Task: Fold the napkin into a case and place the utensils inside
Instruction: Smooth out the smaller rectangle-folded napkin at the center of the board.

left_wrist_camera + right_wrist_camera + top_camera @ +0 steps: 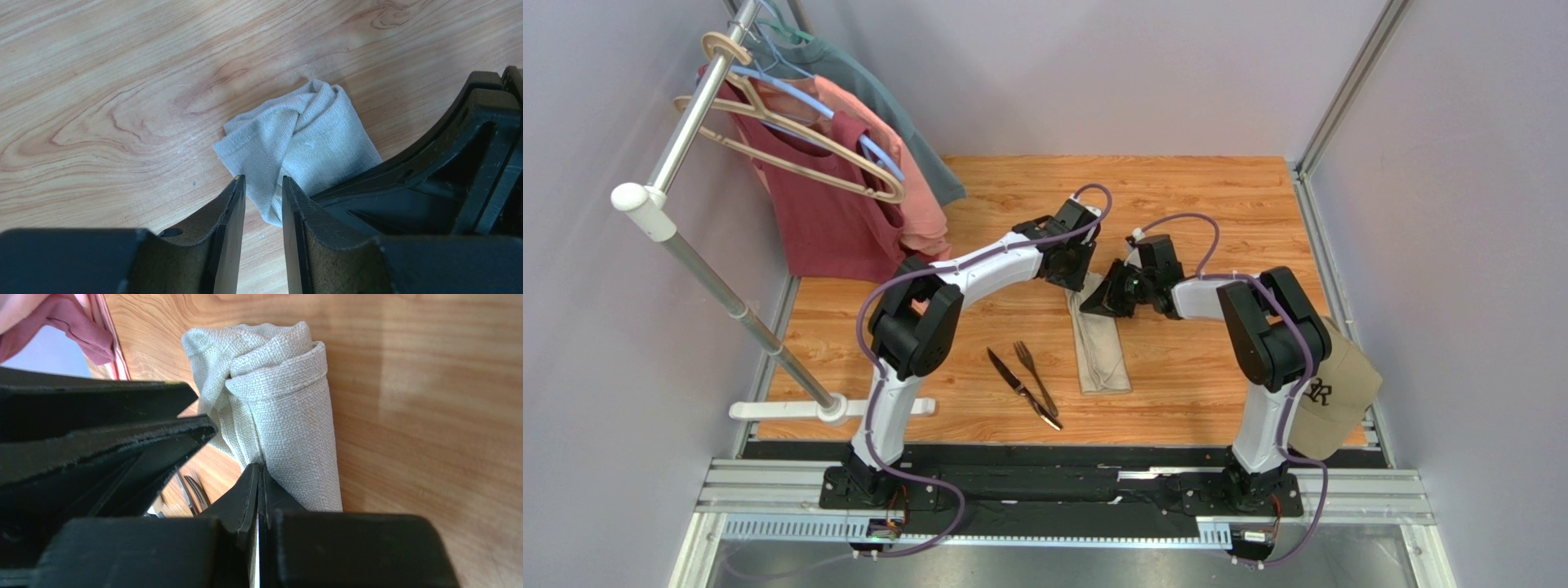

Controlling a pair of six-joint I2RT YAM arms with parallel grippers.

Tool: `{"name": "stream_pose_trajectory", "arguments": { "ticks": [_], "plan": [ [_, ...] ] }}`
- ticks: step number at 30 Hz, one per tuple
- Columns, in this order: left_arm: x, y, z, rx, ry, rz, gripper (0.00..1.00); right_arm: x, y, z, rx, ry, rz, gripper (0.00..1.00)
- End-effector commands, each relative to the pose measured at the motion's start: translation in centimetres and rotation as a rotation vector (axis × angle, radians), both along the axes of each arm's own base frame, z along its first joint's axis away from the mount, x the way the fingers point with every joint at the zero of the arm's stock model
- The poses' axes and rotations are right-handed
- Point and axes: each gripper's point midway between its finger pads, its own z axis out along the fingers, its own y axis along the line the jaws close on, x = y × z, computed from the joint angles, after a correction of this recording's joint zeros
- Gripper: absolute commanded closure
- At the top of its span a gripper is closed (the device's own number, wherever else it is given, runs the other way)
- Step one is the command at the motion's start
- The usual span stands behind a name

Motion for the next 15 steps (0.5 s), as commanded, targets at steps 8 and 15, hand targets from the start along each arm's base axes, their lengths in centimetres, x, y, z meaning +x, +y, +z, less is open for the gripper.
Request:
{"name": "stream_pose_trajectory", "arguments": {
  "ticks": [8, 15],
  "plan": [
    [0.5, -0.8, 1.5, 0.02, -0.049, -0.016, 0.64, 2.5, 0.4, 0.7, 0.03, -0.059, -0.045, 1.0],
    [1.8, 0.0, 0.8, 0.093, -0.071, 0.028, 0.72, 3.0, 0.2, 1.0, 0.058, -0.063, -0.061, 1.0]
  ]
}}
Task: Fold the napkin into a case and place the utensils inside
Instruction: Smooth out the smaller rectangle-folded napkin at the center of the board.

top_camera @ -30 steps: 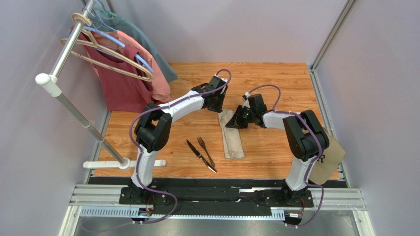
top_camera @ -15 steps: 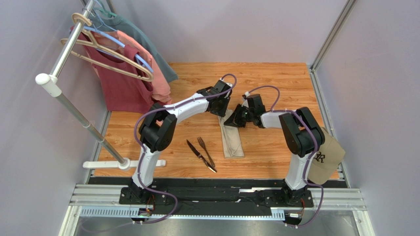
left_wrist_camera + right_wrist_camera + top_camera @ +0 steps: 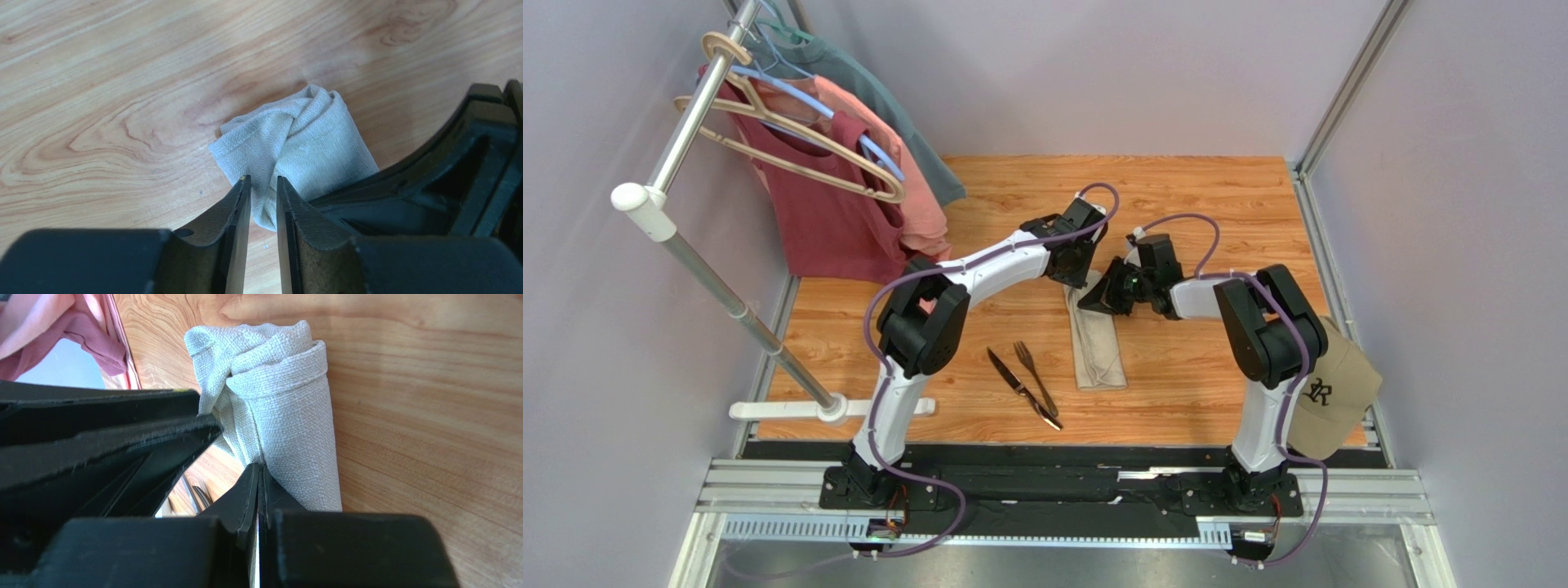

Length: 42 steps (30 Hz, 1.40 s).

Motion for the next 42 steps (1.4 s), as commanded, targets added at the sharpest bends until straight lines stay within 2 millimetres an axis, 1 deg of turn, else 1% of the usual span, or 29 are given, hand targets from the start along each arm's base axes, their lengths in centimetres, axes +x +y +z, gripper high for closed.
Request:
{"name": "stream_pose_trajectory", "arguments": {
  "ticks": [1, 2, 3, 5, 6, 9, 12, 14, 16, 18, 19, 21, 23, 25, 26, 27, 28, 29, 30, 31, 35, 36, 38, 39, 40, 41, 42],
  "plan": [
    [1.3, 0.2, 0.8, 0.043, -0.052, 0.015, 0.74, 2.1, -0.1, 0.9, 0.021, -0.053, -0.039, 1.0],
    [1.3, 0.3, 0.9, 0.046, -0.054, 0.015, 0.77, 2.1, 0.0, 1.0, 0.024, -0.055, -0.037, 1.0],
    [1.4, 0.3, 0.9, 0.047, -0.054, 0.017, 0.84, 2.2, 0.0, 1.0, 0.026, -0.056, -0.036, 1.0],
    [1.5, 0.3, 1.0, 0.045, -0.057, 0.024, 0.9, 2.4, -0.2, 1.0, 0.025, -0.057, -0.042, 1.0],
    [1.5, 0.3, 0.9, 0.045, -0.055, 0.026, 0.95, 2.5, -0.1, 1.1, 0.024, -0.055, -0.04, 1.0],
    [1.5, 0.2, 1.2, 0.038, -0.056, 0.028, 0.99, 2.7, -0.2, 1.2, 0.025, -0.06, -0.042, 1.0],
    [1.1, -0.1, 1.5, 0.013, -0.043, 0.038, 1.0, 3.0, 0.0, 1.3, 0.036, -0.061, -0.036, 1.0],
    [0.9, -0.8, 2.1, -0.03, -0.032, 0.025, 1.0, 3.3, 0.2, 1.4, 0.04, -0.067, -0.034, 1.0],
    [0.4, -1.5, 2.4, -0.078, -0.01, 0.018, 1.0, 3.4, 0.2, 1.1, 0.039, -0.06, -0.037, 1.0],
    [-0.2, -2.0, 2.1, -0.109, 0.018, 0.02, 1.0, 3.9, 0.6, 1.3, 0.054, -0.067, -0.027, 1.0],
    [-0.3, -2.7, 2.4, -0.15, 0.025, 0.006, 1.0, 3.8, 0.8, 0.7, 0.053, -0.054, -0.019, 1.0],
    [-0.5, -3.2, 2.3, -0.178, 0.041, 0.013, 1.0, 3.9, 1.2, 0.6, 0.06, -0.051, -0.014, 1.0],
    [-0.5, -3.2, 1.8, -0.184, 0.058, 0.035, 1.0, 3.9, 1.3, 0.0, 0.067, -0.046, -0.017, 1.0],
    [-0.8, -3.4, 1.5, -0.216, 0.09, 0.037, 1.0, 4.1, 1.5, 0.1, 0.079, -0.057, -0.008, 1.0],
    [-0.5, -3.1, 1.3, -0.237, 0.103, 0.056, 1.0, 4.1, 1.6, -0.4, 0.079, -0.045, -0.004, 1.0],
    [-0.6, -3.0, 0.7, -0.24, 0.119, 0.06, 1.0, 4.3, 1.8, -0.4, 0.077, -0.044, 0.004, 1.0],
    [-0.5, -3.0, 0.6, -0.244, 0.122, 0.061, 1.0, 4.4, 1.9, -0.8, 0.075, -0.033, 0.01, 1.0],
    [-0.1, -2.7, 0.3, -0.243, 0.124, 0.066, 1.0, 4.2, 2.0, -2.0, 0.072, -0.001, 0.02, 1.0],
    [0.1, -2.6, 0.1, -0.241, 0.128, 0.071, 1.0, 3.9, 2.4, -1.8, 0.095, 0.004, 0.051, 1.0],
    [0.5, -2.3, -0.1, -0.242, 0.127, 0.078, 1.0, 4.0, 2.3, -2.0, 0.097, 0.004, 0.056, 1.0],
    [1.2, -2.1, -0.2, -0.241, 0.124, 0.073, 1.0, 3.7, 2.2, -1.4, 0.085, -0.014, 0.081, 1.0],
    [1.5, -2.0, -0.3, -0.238, 0.122, 0.077, 1.0, 3.5, 2.0, -0.8, 0.08, -0.012, 0.082, 1.0],
    [1.6, -2.1, -0.3, -0.239, 0.121, 0.078, 1.0, 3.1, 1.7, -0.1, 0.069, -0.013, 0.079, 1.0],
    [1.7, -2.1, -0.6, -0.239, 0.123, 0.081, 1.0, 2.8, 1.6, 1.0, 0.064, -0.019, 0.081, 1.0],
    [1.7, -2.1, -0.8, -0.242, 0.132, 0.082, 1.0, 2.6, 1.4, 1.6, 0.058, -0.025, 0.08, 0.99],
    [1.6, -2.3, -1.0, -0.247, 0.14, 0.086, 1.0, 2.5, 1.2, 2.0, 0.038, -0.041, 0.089, 0.98],
    [1.7, -2.1, -1.6, -0.242, 0.15, 0.093, 1.0, 1.8, 0.9, 1.9, 0.016, -0.017, 0.095, 0.98]
  ]
}}
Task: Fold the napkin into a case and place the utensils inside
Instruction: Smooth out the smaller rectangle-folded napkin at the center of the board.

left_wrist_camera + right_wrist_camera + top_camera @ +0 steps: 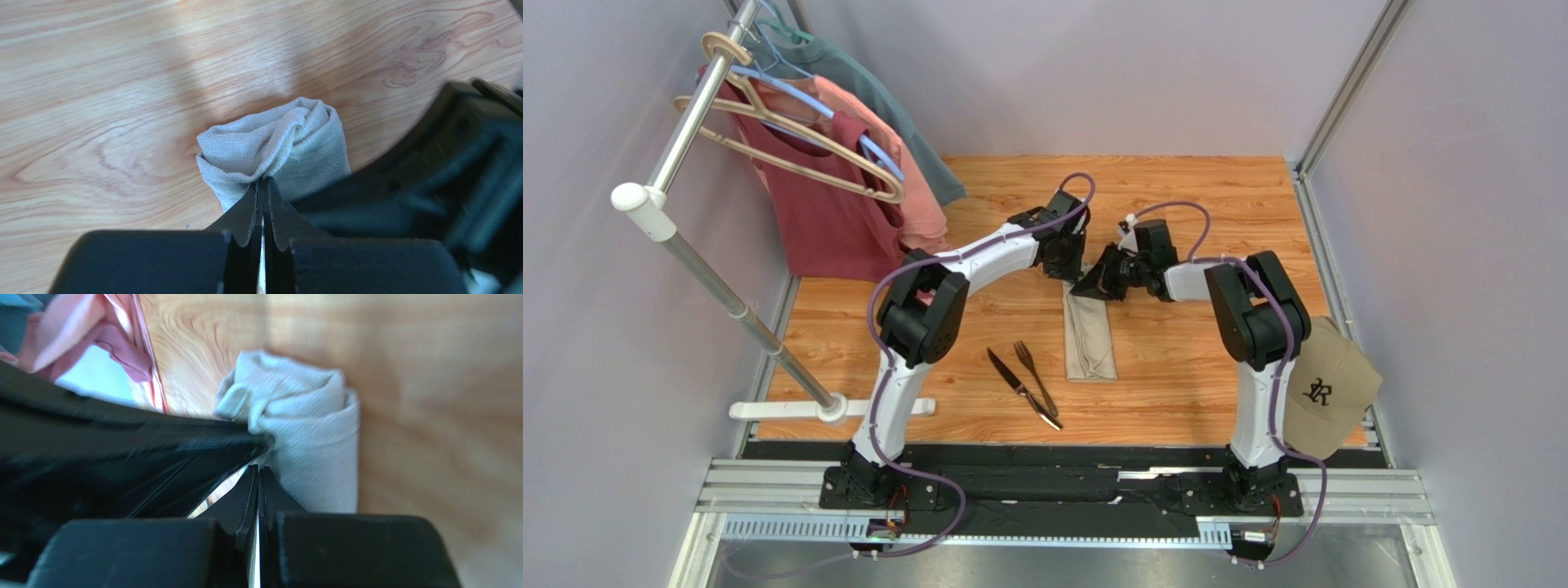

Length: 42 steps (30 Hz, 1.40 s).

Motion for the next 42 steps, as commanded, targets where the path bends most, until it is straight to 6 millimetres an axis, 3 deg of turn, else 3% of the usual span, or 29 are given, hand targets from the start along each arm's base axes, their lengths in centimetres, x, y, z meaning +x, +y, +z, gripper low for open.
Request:
{"name": "stream_pose_trajectory", "arguments": {
  "ticks": [1, 2, 4, 6, 8, 12, 13, 16, 18, 19, 21, 22, 26, 28, 29, 31, 34, 42],
  "plan": [
    [-0.2, -1.8, -0.4, -0.059, 0.032, -0.012, 1.0, -1.7, -1.1, 2.9, -0.086, -0.047, 0.028, 0.98],
    [-0.3, -1.6, -0.8, -0.053, 0.036, -0.007, 1.0, -2.5, -1.6, 2.3, -0.109, -0.034, 0.035, 0.97],
    [-0.2, -1.3, -1.1, -0.037, 0.032, 0.004, 1.0, -3.1, -2.0, 3.3, -0.125, -0.069, 0.039, 0.96],
    [-0.1, -1.2, -1.2, -0.033, 0.028, 0.004, 1.0, -5.1, -2.8, 1.8, -0.169, -0.025, 0.047, 0.96],
    [-0.1, -1.4, -1.0, -0.034, 0.024, 0.0, 1.0, -6.5, -2.3, 1.7, -0.184, -0.037, 0.075, 0.96],
    [-0.2, -1.9, 0.2, -0.076, 0.018, -0.016, 0.97, -8.8, -1.1, -0.6, -0.224, -0.002, 0.109, 0.96],
    [-0.2, -2.0, 0.6, -0.086, 0.019, -0.01, 0.89, -8.4, -0.6, -0.5, -0.213, -0.031, 0.118, 0.96],
    [-0.7, -2.0, 2.7, -0.116, 0.006, -0.013, 0.76, -7.8, -1.6, -0.4, -0.289, -0.067, 0.099, 0.95],
    [-1.2, -1.2, 4.8, -0.126, -0.021, 0.002, 0.7, -7.7, -2.3, 0.7, -0.341, -0.095, 0.096, 0.93],
    [-1.4, -0.8, 5.5, -0.133, -0.026, 0.018, 0.49, -7.1, -2.3, 1.9, -0.354, -0.138, 0.11, 0.9],
    [-2.0, 0.5, 8.1, -0.167, -0.058, 0.056, 0.34, -7.3, -3.0, 3.1, -0.393, -0.148, 0.112, 0.83],
    [-2.2, 1.2, 8.9, -0.18, -0.066, 0.077, 0.28, -6.8, -3.1, 4.1, -0.405, -0.181, 0.119, 0.72],
    [-4.4, 6.1, 12.5, -0.205, -0.108, 0.196, 0.27, -7.7, -4.2, 5.9, -0.516, -0.17, 0.146, 0.6],
    [-6.2, 7.5, 12.0, -0.201, -0.098, 0.211, 0.27, -8.2, -4.5, 6.0, -0.576, -0.166, 0.166, 0.55],
    [-6.9, 8.2, 13.5, -0.221, -0.123, 0.213, 0.27, -8.6, -3.9, 6.3, -0.589, -0.178, 0.184, 0.53],
    [-8.8, 9.6, 13.6, -0.219, -0.115, 0.215, 0.27, -9.1, -3.9, 6.2, -0.635, -0.189, 0.198, 0.49],
    [-11.3, 10.6, 13.8, -0.261, -0.112, 0.195, 0.28, -10.3, -3.5, 5.1, -0.732, -0.208, 0.252, 0.36],
    [-15.0, 11.8, 14.4, -0.338, -0.113, 0.168, 0.3, -12.0, -3.0, 3.0, -0.97, -0.261, 0.33, 0.28]
  ]
}}
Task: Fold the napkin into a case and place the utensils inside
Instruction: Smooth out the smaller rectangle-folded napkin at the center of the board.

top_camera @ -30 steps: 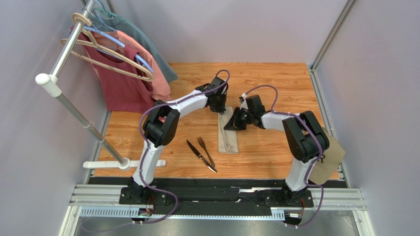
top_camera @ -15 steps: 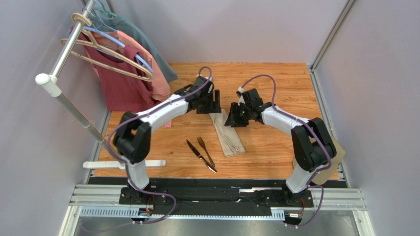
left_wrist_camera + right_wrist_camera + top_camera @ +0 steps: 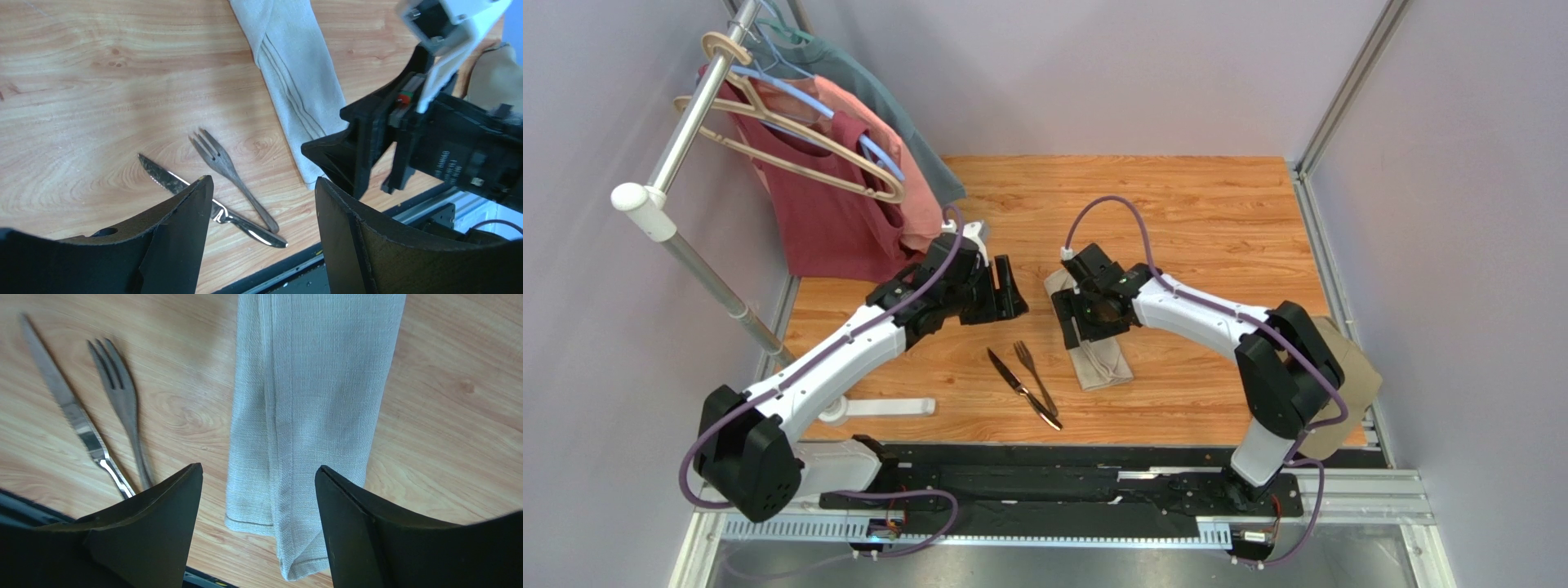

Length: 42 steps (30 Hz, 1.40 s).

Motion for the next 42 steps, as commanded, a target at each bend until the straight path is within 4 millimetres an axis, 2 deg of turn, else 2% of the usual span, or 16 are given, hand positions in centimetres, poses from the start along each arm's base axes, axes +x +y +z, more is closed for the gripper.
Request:
{"name": "stream_pose_trajectory", "arguments": {
  "ticks": [1, 3, 5, 6, 8, 9, 11, 18, 22, 27, 31, 32, 34, 35, 36, 42],
  "plan": [
    [-0.9, -0.2, 1.9, -0.068, -0.041, -0.016, 0.3, 0.7, -1.4, -0.4, -0.192, -0.078, 0.012, 0.28],
    [-1.1, -0.1, 1.5, -0.067, -0.036, -0.012, 0.33, 0.6, -1.4, -0.9, -0.22, -0.074, 0.014, 0.3],
    [-1.5, -0.7, 0.6, -0.085, -0.014, -0.044, 0.6, 0.1, -0.7, -1.0, -0.223, -0.076, 0.034, 0.31],
    [-1.8, -1.2, 0.1, -0.104, 0.006, -0.062, 0.69, 0.1, -0.6, -0.7, -0.224, -0.091, 0.029, 0.34],
    [-2.2, -3.0, -1.3, -0.166, 0.053, -0.128, 0.73, 0.0, -0.8, -0.4, -0.231, -0.104, 0.018, 0.37],
    [-2.2, -3.6, -1.9, -0.187, 0.084, -0.135, 0.86, 0.0, -1.0, -0.4, -0.241, -0.108, 0.012, 0.42],
    [-2.1, -5.1, -3.6, -0.219, 0.141, -0.167, 0.93, 0.0, -1.4, -0.6, -0.261, -0.109, 0.019, 0.44],
    [-0.7, -9.3, -6.5, -0.272, 0.221, -0.22, 0.94, -1.2, -2.2, -2.7, -0.282, -0.067, 0.038, 0.47],
    [0.3, -11.4, -9.0, -0.267, 0.264, -0.234, 0.96, -1.3, -2.7, -3.4, -0.296, -0.072, 0.035, 0.55],
    [0.4, -12.4, -11.9, -0.262, 0.323, -0.22, 0.97, -1.3, -3.0, -4.2, -0.312, -0.073, 0.032, 0.6],
    [0.2, -12.4, -13.7, -0.225, 0.347, -0.2, 0.98, -1.0, -2.5, -3.8, -0.3, -0.08, 0.031, 0.73],
    [0.2, -12.4, -14.0, -0.218, 0.355, -0.194, 0.98, -0.9, -2.5, -3.5, -0.299, -0.085, 0.029, 0.81],
    [0.0, -12.3, -14.8, -0.208, 0.368, -0.187, 0.98, -0.6, -2.1, -2.7, -0.282, -0.099, 0.022, 0.88],
    [0.0, -12.3, -15.0, -0.208, 0.374, -0.181, 0.98, -0.5, -2.1, -2.4, -0.277, -0.101, 0.019, 0.97],
    [-0.2, -12.3, -15.4, -0.208, 0.383, -0.183, 0.98, -0.6, -2.0, -2.0, -0.271, -0.1, 0.017, 1.0],
    [-0.8, -12.8, -15.4, -0.203, 0.384, -0.193, 0.99, -0.6, -1.2, -0.2, -0.239, -0.085, 0.01, 1.0]
  ]
}}
